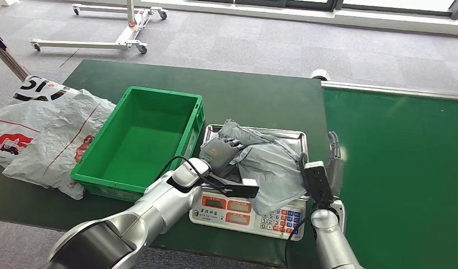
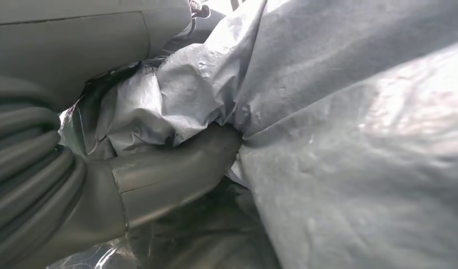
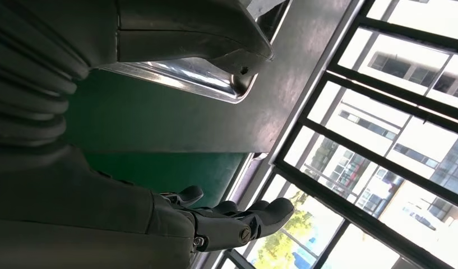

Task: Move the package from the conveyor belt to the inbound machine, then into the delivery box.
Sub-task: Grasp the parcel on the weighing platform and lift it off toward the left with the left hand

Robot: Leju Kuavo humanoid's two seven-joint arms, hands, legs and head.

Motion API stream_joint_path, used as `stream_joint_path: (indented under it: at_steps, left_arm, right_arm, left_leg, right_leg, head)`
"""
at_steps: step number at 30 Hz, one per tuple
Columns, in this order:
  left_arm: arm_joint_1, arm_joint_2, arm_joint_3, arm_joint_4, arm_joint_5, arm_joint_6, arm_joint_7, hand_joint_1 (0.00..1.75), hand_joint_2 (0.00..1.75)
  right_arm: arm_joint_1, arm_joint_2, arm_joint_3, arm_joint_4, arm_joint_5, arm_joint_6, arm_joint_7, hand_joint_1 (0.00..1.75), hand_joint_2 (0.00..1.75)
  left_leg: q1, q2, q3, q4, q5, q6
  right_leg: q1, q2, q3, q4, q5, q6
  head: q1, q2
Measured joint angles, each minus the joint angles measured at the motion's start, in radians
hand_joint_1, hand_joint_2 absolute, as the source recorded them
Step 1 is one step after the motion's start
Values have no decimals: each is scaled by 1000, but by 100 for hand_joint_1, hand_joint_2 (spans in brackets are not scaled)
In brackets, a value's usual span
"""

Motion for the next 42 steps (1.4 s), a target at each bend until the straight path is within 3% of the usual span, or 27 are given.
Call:
stream_joint_path:
  at_steps: [21, 27, 31, 38, 42]
  left_arm:
    - [2, 8, 0, -4, 25, 69, -53, 175, 175]
    - [9, 21, 16, -35, 79, 210, -123, 175, 175]
    - [38, 50, 63, -154, 140, 275, -182, 175, 175]
    - [153, 137, 162, -494, 273, 238, -227, 175, 175]
    - [199, 210, 255, -714, 445, 215, -238, 175, 175]
  right_arm:
    - [0, 0, 0, 0, -10, -5, 3, 0, 175]
    - [0, -4, -1, 0, -35, -19, 2, 0, 175]
    - [19, -10, -18, -18, -52, -25, 5, 0, 175]
    - [112, -25, -93, -114, -53, -20, 12, 0, 175]
    - [172, -27, -135, -185, -33, -19, 27, 0, 175]
  left_leg:
    - [0, 0, -1, 0, 0, 0]
    - [0, 0, -3, 0, 1, 0]
    - [0, -1, -5, 0, 1, 0]
    - [0, 0, -10, 0, 1, 0]
    - [0, 1, -11, -1, 1, 0]
  right_leg:
    - [0, 0, -1, 0, 0, 0]
    - [0, 0, -4, 0, 0, -1]
    - [0, 0, -6, 0, 1, -1]
    - [1, 0, -11, 0, 0, -1]
    - [1, 1, -12, 0, 0, -1]
  head:
    - [0, 0]
    - [0, 0]
    - [0, 0]
    - [0, 0]
    - [0, 0]
